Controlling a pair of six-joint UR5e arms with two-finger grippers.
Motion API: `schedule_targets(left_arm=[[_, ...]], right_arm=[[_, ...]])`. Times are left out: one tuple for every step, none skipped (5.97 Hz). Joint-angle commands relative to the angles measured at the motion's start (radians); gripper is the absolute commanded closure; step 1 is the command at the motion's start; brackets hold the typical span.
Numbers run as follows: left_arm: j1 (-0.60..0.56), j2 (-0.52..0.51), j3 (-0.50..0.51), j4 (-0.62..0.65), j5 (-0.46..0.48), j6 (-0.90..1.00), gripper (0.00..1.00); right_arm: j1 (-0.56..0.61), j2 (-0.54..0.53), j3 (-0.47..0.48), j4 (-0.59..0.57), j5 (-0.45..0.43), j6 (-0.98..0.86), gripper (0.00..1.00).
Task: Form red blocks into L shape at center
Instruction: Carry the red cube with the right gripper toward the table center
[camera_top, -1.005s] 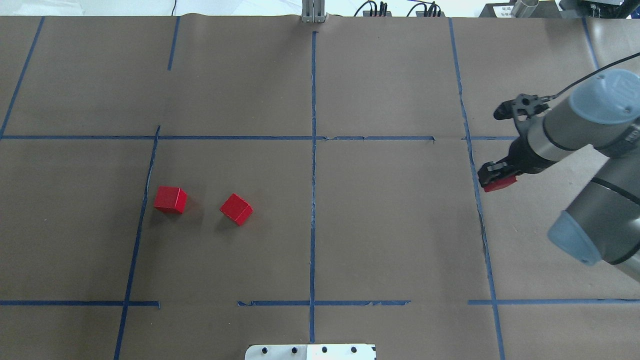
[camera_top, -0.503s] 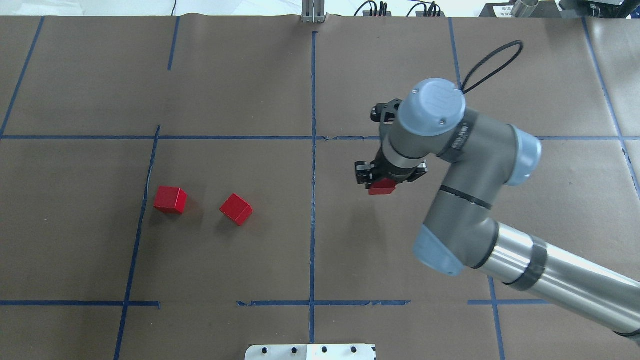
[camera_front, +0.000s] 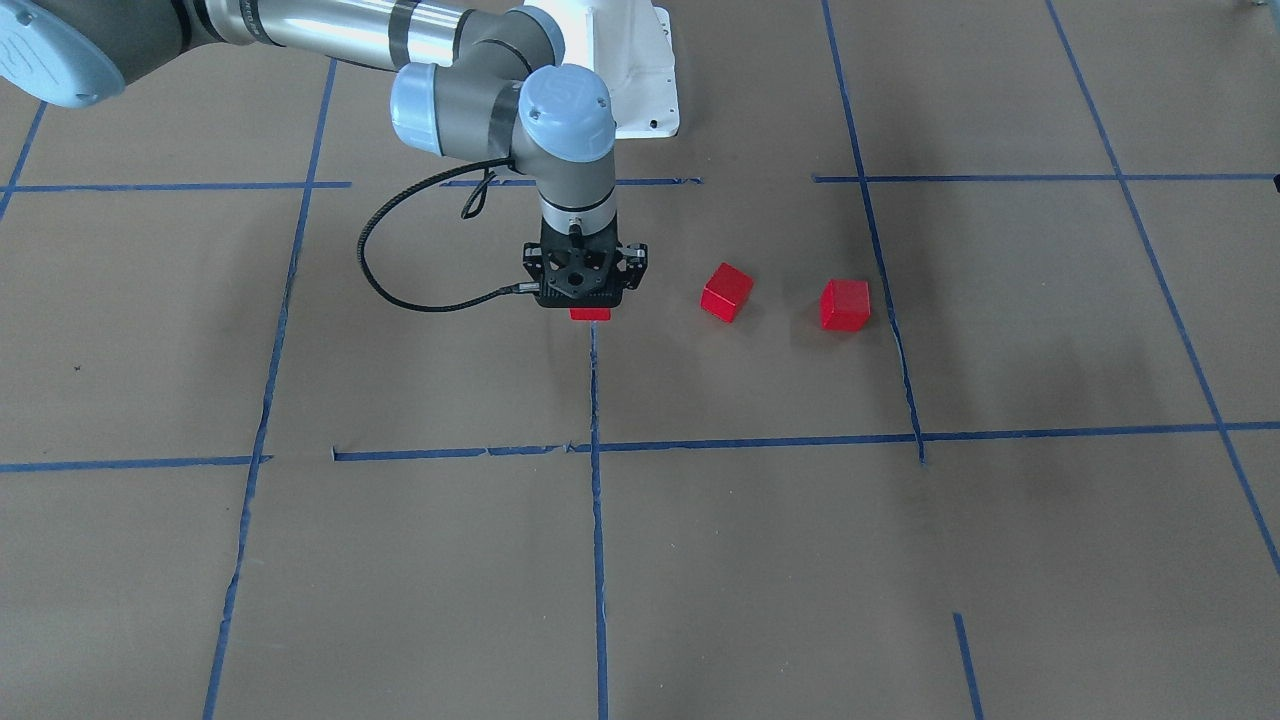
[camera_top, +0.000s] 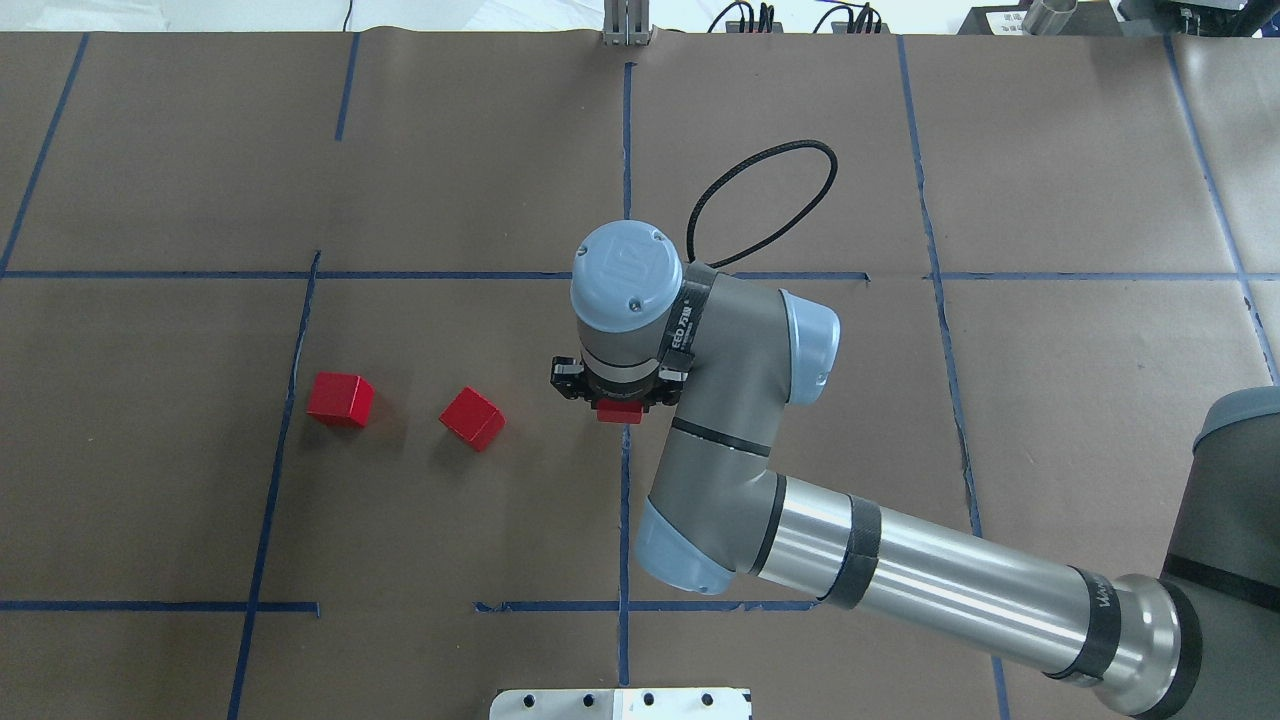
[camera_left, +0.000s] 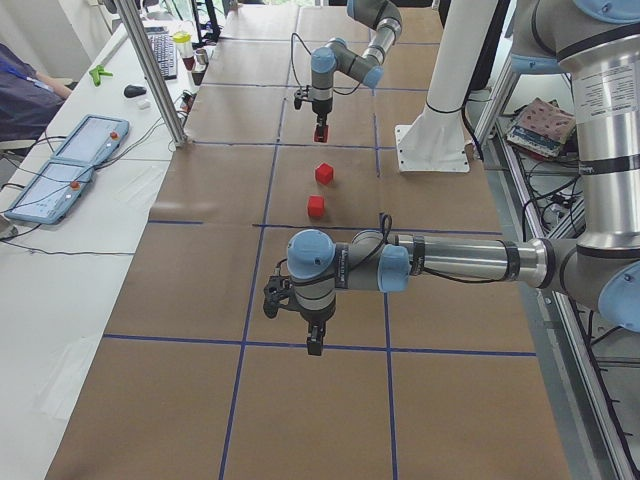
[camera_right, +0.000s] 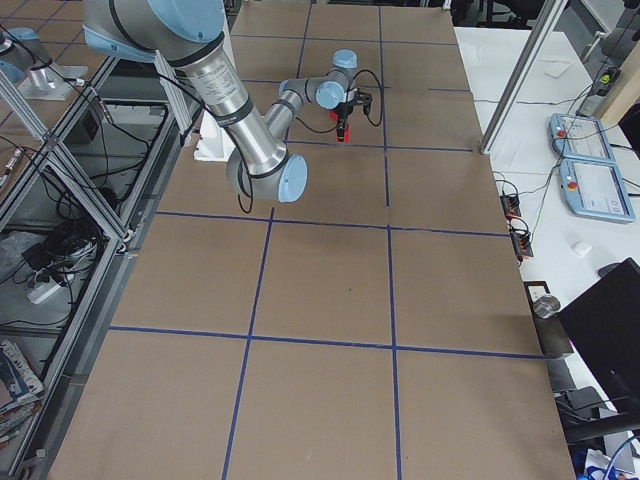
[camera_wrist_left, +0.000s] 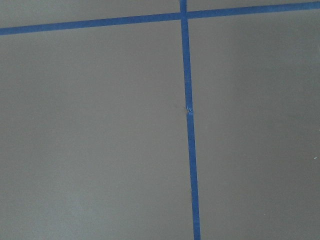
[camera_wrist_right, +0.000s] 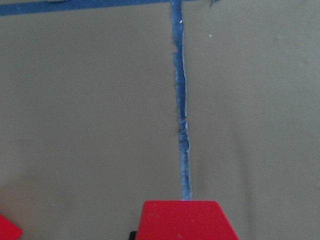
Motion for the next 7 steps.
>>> schedule_targets(left_arm=[[0.0, 0.0, 0.001, 0.0, 0.0, 0.0, 0.0], [0.0, 0.0, 0.001, 0.0, 0.0, 0.0, 0.0], [0.0, 0.0, 0.001, 0.0, 0.0, 0.0, 0.0], [0.0, 0.0, 0.001, 0.0, 0.0, 0.0, 0.0], [0.0, 0.0, 0.001, 0.0, 0.0, 0.0, 0.0], [0.0, 0.0, 0.001, 0.0, 0.0, 0.0, 0.0], [0.0, 0.0, 0.001, -0.002, 0.0, 0.0, 0.0]], right_arm=[[-0.022, 0.004, -0.015, -0.001, -0.011, 0.006, 0.71], [-0.022, 0.0, -0.016, -0.001, -0.008, -0.003, 0.57], [-0.025, -0.01, -0.016, -0.001, -0.008, -0.008, 0.49], [-0.025, -0.014, -0.016, -0.001, -0.008, -0.011, 0.49], [-0.029, -0.023, -0.015, -0.001, -0.008, -0.012, 0.49], [-0.032, -0.024, -0.015, -0.001, -0.008, -0.012, 0.48], [-0.035, -0.025, -0.016, -0.001, -0.008, -0.024, 0.48]])
